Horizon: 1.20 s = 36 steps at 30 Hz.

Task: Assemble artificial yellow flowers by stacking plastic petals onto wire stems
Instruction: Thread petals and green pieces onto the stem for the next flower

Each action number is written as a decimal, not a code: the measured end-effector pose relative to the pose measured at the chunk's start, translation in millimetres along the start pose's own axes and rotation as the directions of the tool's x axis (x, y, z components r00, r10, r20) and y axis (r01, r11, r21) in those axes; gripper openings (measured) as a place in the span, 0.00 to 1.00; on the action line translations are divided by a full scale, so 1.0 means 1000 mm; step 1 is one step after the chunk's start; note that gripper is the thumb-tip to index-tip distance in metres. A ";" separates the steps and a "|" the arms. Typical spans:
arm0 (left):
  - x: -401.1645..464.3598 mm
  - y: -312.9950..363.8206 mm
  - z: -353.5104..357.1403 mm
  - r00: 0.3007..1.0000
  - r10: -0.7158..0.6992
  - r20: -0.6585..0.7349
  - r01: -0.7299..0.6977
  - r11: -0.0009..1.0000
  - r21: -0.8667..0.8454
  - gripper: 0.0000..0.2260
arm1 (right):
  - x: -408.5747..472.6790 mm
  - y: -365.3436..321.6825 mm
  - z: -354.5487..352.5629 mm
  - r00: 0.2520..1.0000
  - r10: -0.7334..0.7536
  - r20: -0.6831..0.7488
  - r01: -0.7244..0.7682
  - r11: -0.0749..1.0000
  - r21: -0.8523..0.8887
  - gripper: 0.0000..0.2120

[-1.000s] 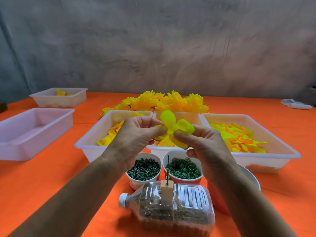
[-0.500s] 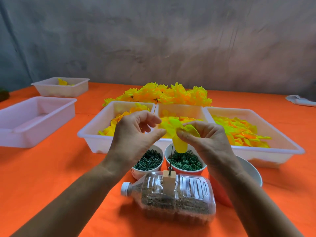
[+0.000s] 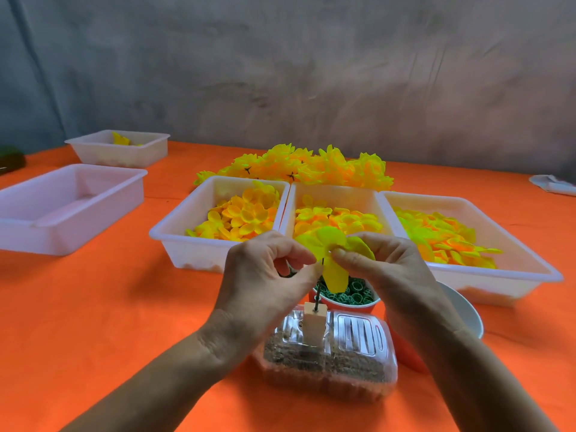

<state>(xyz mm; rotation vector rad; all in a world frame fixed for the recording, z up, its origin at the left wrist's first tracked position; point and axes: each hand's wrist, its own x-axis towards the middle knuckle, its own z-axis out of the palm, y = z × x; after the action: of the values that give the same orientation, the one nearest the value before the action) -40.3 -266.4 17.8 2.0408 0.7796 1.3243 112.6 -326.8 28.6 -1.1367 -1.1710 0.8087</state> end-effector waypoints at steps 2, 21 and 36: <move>-0.001 -0.003 0.003 0.999 -0.047 0.002 0.047 0.999 -0.020 0.08 | -0.002 0.000 0.002 1.000 0.001 0.020 -0.001 1.000 0.000 0.04; -0.004 -0.009 0.008 0.991 -0.134 0.024 0.136 0.964 -0.228 0.07 | -0.004 0.003 0.002 0.939 -0.340 0.048 0.335 0.878 -0.342 0.05; 0.002 -0.014 -0.001 0.845 0.533 -0.030 -0.494 0.802 0.335 0.03 | -0.006 0.013 0.003 0.710 -0.683 0.170 0.529 0.359 -0.769 0.10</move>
<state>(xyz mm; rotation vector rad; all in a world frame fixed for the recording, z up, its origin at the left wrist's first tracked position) -43.0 -255.2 9.5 2.5742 0.5224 1.7253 108.7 -328.3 14.4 -1.2524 -1.7028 -0.4942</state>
